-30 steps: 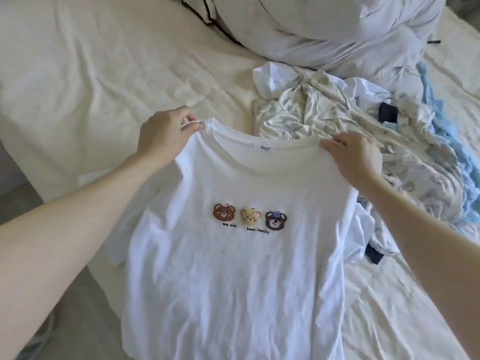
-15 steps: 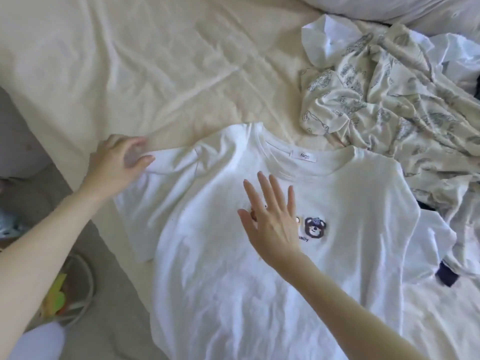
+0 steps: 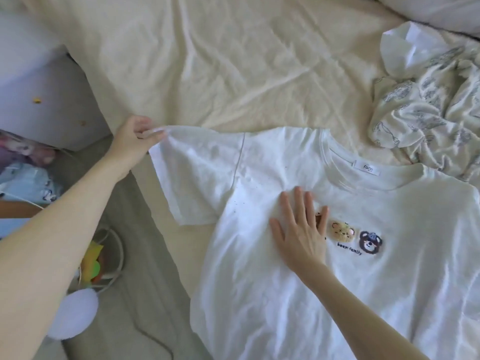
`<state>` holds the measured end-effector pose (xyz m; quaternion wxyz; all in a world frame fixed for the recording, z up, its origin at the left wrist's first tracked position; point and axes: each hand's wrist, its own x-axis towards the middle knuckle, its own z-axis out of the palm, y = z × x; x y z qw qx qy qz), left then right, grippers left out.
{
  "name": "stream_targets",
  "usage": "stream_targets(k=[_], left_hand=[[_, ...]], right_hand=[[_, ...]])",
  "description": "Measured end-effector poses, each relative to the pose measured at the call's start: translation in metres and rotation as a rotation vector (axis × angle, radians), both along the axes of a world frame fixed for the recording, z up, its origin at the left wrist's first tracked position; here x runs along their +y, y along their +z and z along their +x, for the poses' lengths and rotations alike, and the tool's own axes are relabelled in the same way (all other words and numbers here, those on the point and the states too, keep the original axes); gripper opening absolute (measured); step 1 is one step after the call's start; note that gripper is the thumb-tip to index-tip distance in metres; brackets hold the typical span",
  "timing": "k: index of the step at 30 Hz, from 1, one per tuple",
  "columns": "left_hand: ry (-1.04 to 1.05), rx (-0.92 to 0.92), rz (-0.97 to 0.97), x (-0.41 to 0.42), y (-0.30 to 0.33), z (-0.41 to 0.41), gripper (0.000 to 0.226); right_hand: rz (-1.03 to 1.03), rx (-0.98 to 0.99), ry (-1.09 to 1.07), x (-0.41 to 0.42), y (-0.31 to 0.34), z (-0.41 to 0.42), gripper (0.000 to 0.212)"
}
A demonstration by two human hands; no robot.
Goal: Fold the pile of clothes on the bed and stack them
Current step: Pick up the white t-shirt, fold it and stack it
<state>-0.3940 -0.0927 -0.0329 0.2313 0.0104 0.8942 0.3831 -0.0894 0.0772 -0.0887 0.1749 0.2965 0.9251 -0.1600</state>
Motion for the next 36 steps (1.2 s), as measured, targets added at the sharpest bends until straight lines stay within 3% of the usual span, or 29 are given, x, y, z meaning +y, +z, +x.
stream_targets(k=[2,4,7,9,12,14,18,21,24,26,30,34,36], left_hand=[[0.177,-0.127,0.035,-0.012,-0.013,0.022,0.058],[0.354,-0.258,0.067,-0.027,-0.023,0.055,0.054],[0.354,-0.549,0.033,-0.038,-0.033,0.119,0.047],[0.377,-0.613,0.048,-0.041,-0.039,0.148,0.042],[0.482,-0.66,0.263,-0.044,-0.04,0.155,0.023],[0.575,-0.547,0.324,-0.049,-0.039,0.14,0.019],[0.622,-0.227,0.147,-0.062,-0.036,0.1,0.025],[0.586,-0.181,0.047,-0.058,-0.041,0.094,0.015],[0.587,-0.123,-0.098,-0.04,-0.04,0.116,0.036],[0.418,0.074,-0.186,-0.026,-0.03,0.144,0.042],[-0.131,0.434,-0.229,0.015,-0.011,0.214,0.043],[-0.709,0.425,-0.226,0.059,-0.013,0.287,0.049],[-0.937,0.345,-0.331,0.074,-0.022,0.316,0.061]], right_hand=[[-0.028,0.058,-0.033,-0.006,0.005,-0.005,0.062],[-0.051,0.166,-0.036,-0.015,0.01,-0.012,0.061],[-0.065,0.185,0.004,-0.029,0.008,-0.018,0.06],[-0.06,0.167,0.011,-0.033,0.002,-0.018,0.06],[-0.042,0.168,0.022,-0.03,-0.002,-0.015,0.06],[-0.032,0.163,0.047,-0.028,-0.002,-0.014,0.059],[-0.041,0.145,0.067,-0.025,-0.003,-0.014,0.058],[-0.049,0.135,0.077,-0.025,-0.002,-0.014,0.058],[-0.095,0.177,0.065,-0.022,0.004,-0.011,0.055],[-0.124,0.224,0.033,-0.018,0.01,0.0,0.052],[-0.092,0.298,-0.09,-0.001,0.028,0.047,0.043],[0.088,0.502,-0.309,0.029,0.05,0.112,0.032],[0.185,0.519,-0.499,0.05,0.058,0.149,0.028]])
